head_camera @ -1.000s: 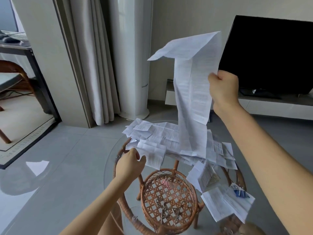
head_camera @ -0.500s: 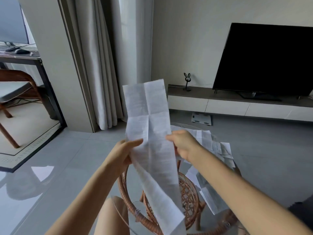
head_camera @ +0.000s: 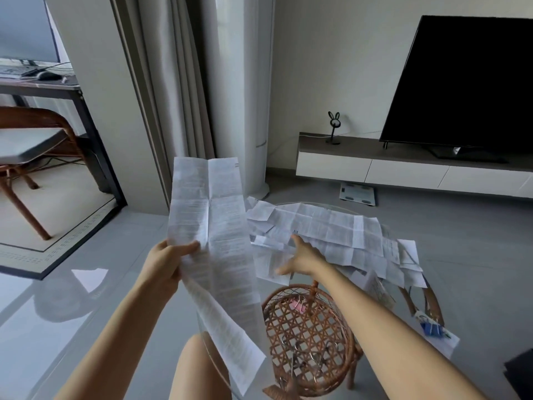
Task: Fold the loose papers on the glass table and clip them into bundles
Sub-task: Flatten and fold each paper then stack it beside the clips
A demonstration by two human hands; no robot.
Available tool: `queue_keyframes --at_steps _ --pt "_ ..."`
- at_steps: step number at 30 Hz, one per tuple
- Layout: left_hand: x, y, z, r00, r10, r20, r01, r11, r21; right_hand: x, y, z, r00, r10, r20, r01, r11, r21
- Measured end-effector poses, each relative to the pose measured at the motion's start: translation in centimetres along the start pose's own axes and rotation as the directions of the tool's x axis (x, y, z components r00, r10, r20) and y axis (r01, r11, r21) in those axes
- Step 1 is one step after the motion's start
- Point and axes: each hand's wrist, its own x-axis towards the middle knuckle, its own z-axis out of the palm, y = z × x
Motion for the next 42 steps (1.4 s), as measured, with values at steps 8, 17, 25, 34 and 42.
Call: queue_keyframes --at_steps 8,17,25,34,42 --pt "1.5 -1.0 0.5 0.999 -0.02 0.034 0.02 1.0 0.005 0.4 -0.3 0.3 0.99 0.14 -0.029 -0.143 0.967 -0.21" --pt "2.6 -1.8 0.3 0.988 -0.034 0.148 0.047 0.995 -0.089 -4.1 -0.7 -2.8 0.99 0.08 -0.117 -0.04 0.949 0.311" --pt "1.7 -3.1 3.5 0.958 -0.074 0.277 0.107 0.989 -0.104 -8.9 12.5 -13.2 0.856 0.416 -0.307 -0.051 0.659 0.751" --pt "0.5 -4.8 6.6 0.927 -0.181 0.328 0.189 0.982 0.006 -7.3 20.0 -11.3 0.846 0.509 -0.161 -0.395 0.799 0.454" --pt "0.0 -4.5 6.9 0.911 -0.212 0.354 0.211 0.977 0.041 -7.0 20.5 -11.4 0.857 0.48 -0.189 -0.391 0.843 0.37"
